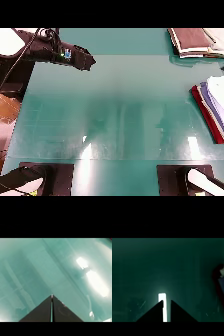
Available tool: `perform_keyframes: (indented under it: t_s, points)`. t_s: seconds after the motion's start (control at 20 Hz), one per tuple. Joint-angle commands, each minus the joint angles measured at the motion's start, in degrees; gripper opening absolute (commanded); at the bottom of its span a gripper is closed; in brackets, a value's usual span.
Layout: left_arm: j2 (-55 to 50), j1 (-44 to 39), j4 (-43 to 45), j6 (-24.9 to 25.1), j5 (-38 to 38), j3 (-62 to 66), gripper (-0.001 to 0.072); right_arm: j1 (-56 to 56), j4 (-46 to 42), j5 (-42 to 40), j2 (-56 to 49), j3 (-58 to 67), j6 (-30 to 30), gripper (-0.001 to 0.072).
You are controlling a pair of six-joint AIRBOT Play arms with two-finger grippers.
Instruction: Fold the shirts.
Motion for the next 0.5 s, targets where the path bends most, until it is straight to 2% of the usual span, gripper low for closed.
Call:
perform_keyframes:
  t_s: [0.0,0.45]
  points:
    - [0.0,0.0,0.2,0.0,0.2,0.0,0.0031,10.8,1.3,-1.6,0.0,0.4,-0.1,0.0015]
    - [0.0,0.0,0.2,0.0,0.2,0.0,0.0031,13.4,1.4,-2.2,0.0,0.3,-0.1,0.0015]
